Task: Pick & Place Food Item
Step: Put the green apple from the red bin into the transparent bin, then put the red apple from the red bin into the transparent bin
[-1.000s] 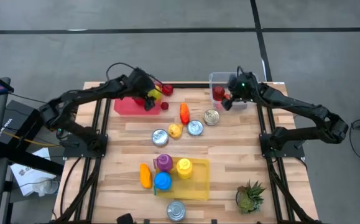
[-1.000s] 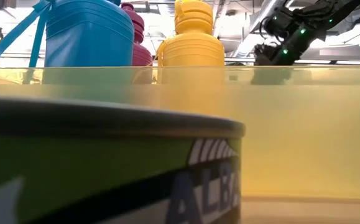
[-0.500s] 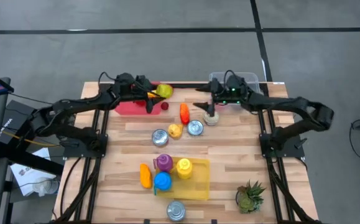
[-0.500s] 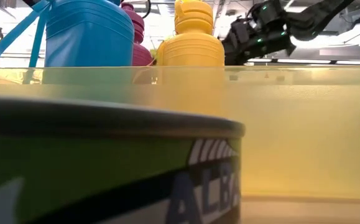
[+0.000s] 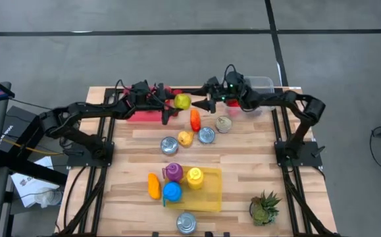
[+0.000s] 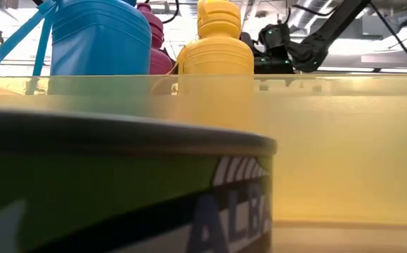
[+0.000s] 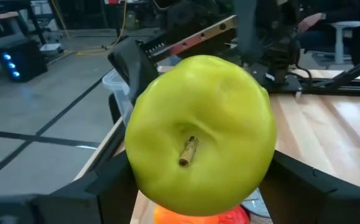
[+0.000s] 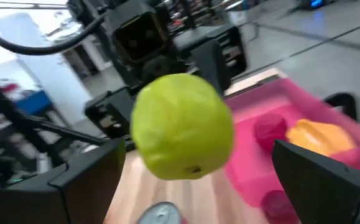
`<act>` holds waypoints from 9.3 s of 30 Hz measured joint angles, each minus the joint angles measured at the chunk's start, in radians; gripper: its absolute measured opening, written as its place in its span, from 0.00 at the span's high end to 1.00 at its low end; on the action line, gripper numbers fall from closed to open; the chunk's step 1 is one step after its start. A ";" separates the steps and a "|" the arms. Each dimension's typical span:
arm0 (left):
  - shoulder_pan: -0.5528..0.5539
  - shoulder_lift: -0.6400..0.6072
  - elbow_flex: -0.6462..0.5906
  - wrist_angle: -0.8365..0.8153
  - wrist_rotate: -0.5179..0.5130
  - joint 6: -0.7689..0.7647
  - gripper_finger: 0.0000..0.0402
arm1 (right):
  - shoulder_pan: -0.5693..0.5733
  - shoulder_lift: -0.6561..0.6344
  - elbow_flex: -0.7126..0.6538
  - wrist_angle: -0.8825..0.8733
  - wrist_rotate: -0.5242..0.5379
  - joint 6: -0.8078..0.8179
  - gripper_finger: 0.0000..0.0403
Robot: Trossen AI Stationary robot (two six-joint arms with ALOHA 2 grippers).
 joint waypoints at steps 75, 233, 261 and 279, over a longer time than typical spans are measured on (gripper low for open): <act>0.227 0.004 0.004 -0.564 -0.440 0.083 0.14 | -0.133 -0.308 0.282 -1.613 0.961 -0.561 0.26; -0.140 -0.217 -0.164 0.017 -0.018 -0.018 0.14 | 0.229 -0.045 0.169 -0.311 0.142 -0.357 0.39; 0.183 -0.013 -0.069 -0.284 -0.386 0.109 0.25 | -0.023 -0.264 0.347 -1.718 0.857 -0.565 0.41; 0.191 0.171 0.291 -0.742 -0.647 0.385 0.25 | -0.196 -0.008 0.347 -1.829 0.742 -0.685 0.19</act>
